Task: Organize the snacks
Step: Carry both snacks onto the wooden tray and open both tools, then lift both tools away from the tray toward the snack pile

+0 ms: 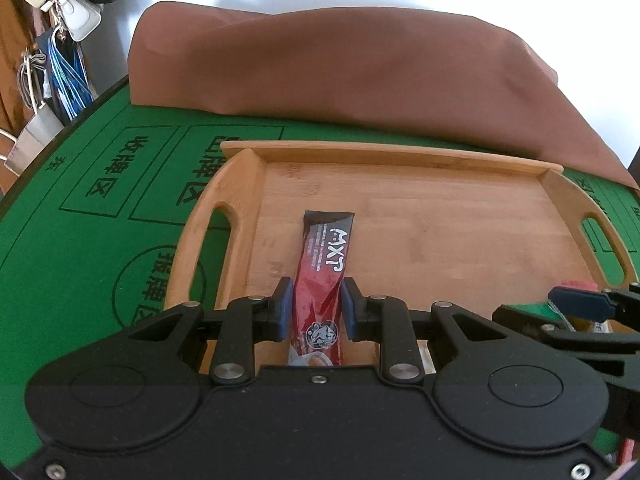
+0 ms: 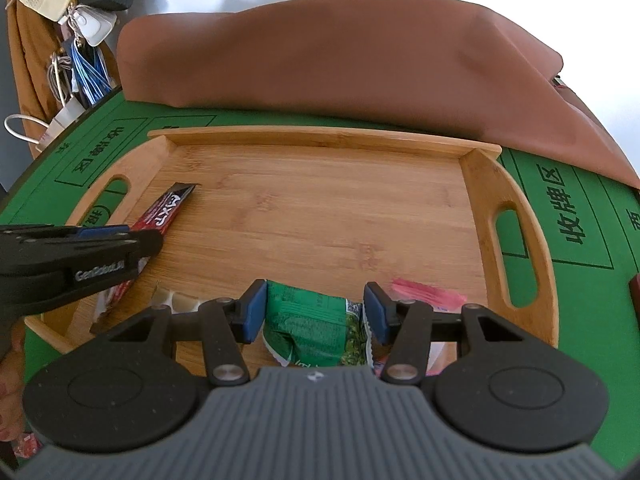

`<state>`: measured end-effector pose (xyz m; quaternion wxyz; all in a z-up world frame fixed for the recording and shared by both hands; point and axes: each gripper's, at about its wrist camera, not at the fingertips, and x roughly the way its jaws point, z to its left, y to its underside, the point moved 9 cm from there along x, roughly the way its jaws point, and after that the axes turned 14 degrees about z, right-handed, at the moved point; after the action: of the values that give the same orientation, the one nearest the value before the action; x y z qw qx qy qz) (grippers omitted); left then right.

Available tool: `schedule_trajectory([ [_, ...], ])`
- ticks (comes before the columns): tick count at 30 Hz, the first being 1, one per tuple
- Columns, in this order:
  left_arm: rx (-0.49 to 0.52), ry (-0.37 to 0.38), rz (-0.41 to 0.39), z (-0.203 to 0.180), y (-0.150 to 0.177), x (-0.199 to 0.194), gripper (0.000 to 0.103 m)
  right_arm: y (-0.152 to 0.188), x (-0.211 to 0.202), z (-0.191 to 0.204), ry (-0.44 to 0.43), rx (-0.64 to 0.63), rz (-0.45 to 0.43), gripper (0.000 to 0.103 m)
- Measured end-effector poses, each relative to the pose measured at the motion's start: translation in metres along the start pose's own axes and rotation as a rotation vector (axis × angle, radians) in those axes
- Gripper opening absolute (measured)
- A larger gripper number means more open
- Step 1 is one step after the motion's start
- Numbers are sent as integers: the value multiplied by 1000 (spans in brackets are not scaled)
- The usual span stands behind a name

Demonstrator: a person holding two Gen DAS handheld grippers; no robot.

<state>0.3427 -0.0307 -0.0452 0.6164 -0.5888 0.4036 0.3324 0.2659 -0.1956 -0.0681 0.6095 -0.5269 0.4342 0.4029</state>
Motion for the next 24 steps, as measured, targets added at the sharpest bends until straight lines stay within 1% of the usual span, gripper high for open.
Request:
schedule_trajectory([
  [7, 30, -26, -15, -4, 1, 1, 26, 0, 0, 1, 3, -5, -1, 57],
  [10, 32, -31, -16, -4, 2, 0, 27, -1, 0, 0, 1, 2, -2, 62],
  [11, 37, -38, -20, -4, 2, -1, 33, 0, 0, -1, 1, 4, -3, 66],
  [12, 41, -48, -26, -5, 2, -2, 43, 0, 0, -1, 1, 5, -3, 67],
  [13, 46, -55, -35, -4, 2, -4, 47, 0, 0, -1, 1, 3, -4, 67],
  [14, 51, -57, -46, -4, 2, -6, 52, 1, 0, -1, 5, 1, -5, 72],
  [21, 60, -44, -91, 1, 6, -27, 74, 6, -7, 1, -7, -6, -17, 78],
  [24, 66, -31, -108, 3, 12, -36, 79, 9, -15, 2, -17, -14, -33, 81],
])
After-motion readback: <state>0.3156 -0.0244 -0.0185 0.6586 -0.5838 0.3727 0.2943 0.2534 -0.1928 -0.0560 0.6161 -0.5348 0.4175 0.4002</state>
